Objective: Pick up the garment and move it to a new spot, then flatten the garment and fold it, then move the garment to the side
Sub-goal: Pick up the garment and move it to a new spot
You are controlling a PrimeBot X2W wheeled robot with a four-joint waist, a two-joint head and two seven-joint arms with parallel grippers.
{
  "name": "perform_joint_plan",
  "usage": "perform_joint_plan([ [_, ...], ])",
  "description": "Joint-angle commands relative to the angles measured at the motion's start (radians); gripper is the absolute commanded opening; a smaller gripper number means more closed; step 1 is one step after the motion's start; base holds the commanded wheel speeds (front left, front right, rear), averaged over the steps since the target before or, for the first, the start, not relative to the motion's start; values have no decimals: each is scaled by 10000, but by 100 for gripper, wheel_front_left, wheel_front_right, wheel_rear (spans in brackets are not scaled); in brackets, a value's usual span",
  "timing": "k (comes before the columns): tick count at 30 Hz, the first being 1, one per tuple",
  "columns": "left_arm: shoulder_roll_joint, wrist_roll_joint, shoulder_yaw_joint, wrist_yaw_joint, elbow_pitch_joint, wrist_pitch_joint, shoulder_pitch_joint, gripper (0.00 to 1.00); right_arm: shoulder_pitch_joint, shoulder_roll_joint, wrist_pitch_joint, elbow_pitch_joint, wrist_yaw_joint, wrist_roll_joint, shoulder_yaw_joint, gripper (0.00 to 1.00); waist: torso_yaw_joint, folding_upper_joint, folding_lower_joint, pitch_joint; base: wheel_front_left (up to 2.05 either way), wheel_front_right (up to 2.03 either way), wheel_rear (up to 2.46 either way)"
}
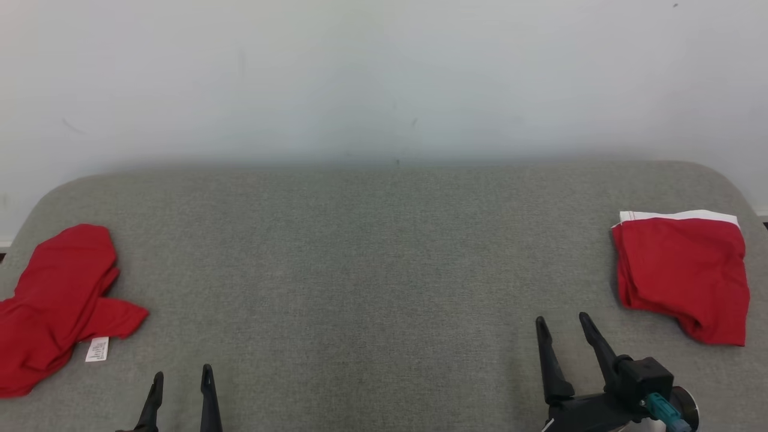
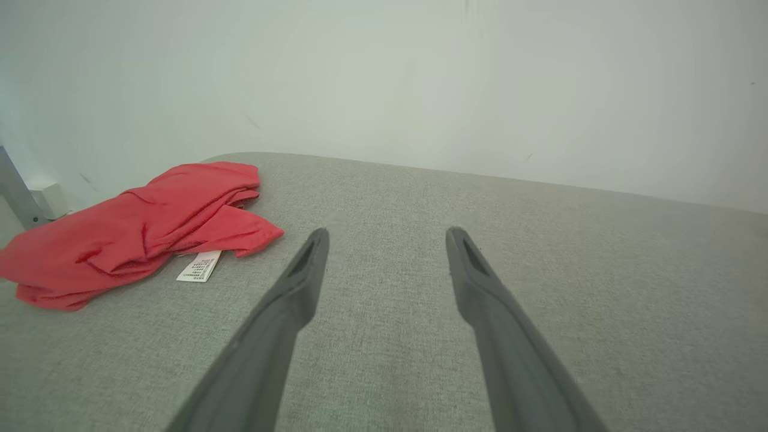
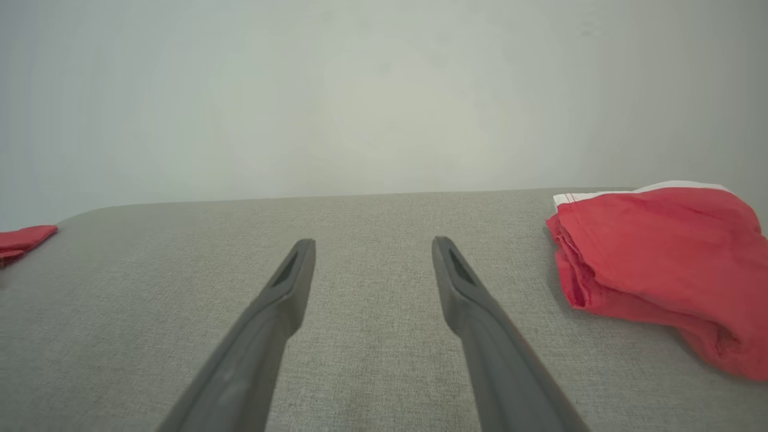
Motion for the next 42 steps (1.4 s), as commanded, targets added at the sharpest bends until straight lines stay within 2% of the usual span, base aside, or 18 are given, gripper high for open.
perform_joint_plan([
  [1,13,-7,38,53,36,-31,-22,100,34,28,2,9,-23,-51,104,100,103,0,0,40,0,0,0],
  [5,17,-144,146,151,152,-31,-113,100,-63,26,2,105,-23,-21,373,100,535,0,0,128,0,0,0],
  [9,20,-257,303,240,280,-31,-133,100,-146,26,2,225,-23,90,717,100,1290,0,0,259,0,0,0],
  [25,9,-649,821,395,575,-31,-43,100,-825,17,2,482,-23,91,2107,100,4902,0,0,1065,0,0,0],
  [29,8,-815,822,410,556,-31,36,100,-871,15,2,536,-23,44,2317,100,5219,0,0,1115,0,0,0],
  [33,8,-1070,752,337,682,-31,70,100,-911,13,2,658,-23,103,2480,100,5231,0,0,1206,0,0,0],
  [37,11,-1233,726,269,784,-31,-132,100,-1040,6,2,766,-23,202,2603,100,4984,0,0,1450,0,0,0],
  [42,12,-1406,760,-162,1179,-31,-755,100,-1263,-303,2,616,-23,-47,2669,100,4507,0,0,1978,0,0,0],
])
